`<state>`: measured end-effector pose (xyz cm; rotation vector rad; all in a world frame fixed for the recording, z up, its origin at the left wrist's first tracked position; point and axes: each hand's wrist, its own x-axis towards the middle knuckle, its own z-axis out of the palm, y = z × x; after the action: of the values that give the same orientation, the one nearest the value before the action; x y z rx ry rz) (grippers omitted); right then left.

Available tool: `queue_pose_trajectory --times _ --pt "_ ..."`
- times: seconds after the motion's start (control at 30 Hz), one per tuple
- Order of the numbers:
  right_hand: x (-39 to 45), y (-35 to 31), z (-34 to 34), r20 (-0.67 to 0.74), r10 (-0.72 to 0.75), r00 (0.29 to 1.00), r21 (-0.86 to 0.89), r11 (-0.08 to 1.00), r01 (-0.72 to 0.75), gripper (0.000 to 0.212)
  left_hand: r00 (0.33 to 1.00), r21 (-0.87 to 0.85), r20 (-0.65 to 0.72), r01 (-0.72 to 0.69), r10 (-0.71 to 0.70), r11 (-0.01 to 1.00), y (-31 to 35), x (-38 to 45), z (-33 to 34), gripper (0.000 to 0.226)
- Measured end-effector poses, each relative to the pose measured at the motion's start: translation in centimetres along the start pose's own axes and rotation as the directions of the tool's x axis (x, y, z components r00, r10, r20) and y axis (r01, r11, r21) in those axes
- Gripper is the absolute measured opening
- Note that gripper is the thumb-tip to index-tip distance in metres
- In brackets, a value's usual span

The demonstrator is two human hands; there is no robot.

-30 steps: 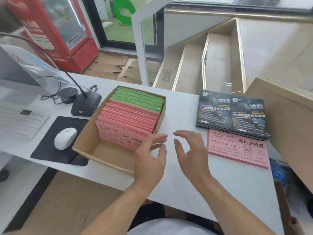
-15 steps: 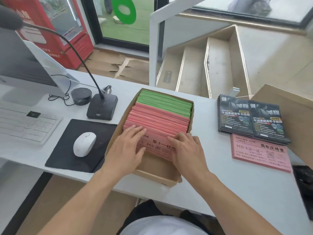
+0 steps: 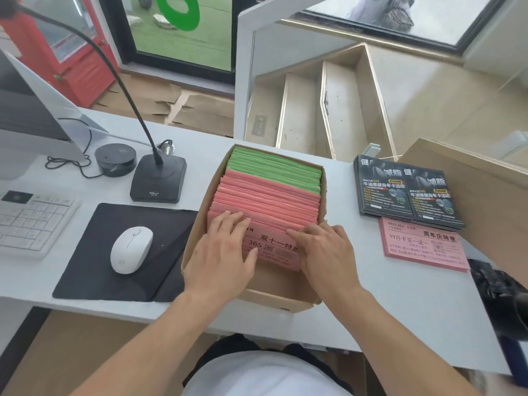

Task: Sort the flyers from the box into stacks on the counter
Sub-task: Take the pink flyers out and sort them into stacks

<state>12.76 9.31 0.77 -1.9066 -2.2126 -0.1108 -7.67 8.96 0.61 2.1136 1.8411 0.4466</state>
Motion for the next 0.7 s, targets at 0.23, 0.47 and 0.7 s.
queue_pose_trajectory --times 0.23,0.47,0.7 --pt "-0.1 -0.8 -0.7 0.054 0.043 0.998 0.029 0.999 -0.044 0.022 1.000 0.023 -0.026 -0.008 0.009 1.000 -0.2 -0.1 0.0 0.064" --pt "-0.4 -1.3 -1.6 0.220 -0.045 0.974 0.054 0.998 0.034 0.037 0.999 0.037 -0.035 0.005 -0.003 0.999 0.0 -0.3 -0.2 0.062" --pt "-1.4 -1.0 -1.8 0.177 -0.041 0.983 0.169 0.986 0.010 0.034 0.997 0.074 -0.070 0.022 -0.017 0.997 0.0 -0.2 -0.1 0.039"
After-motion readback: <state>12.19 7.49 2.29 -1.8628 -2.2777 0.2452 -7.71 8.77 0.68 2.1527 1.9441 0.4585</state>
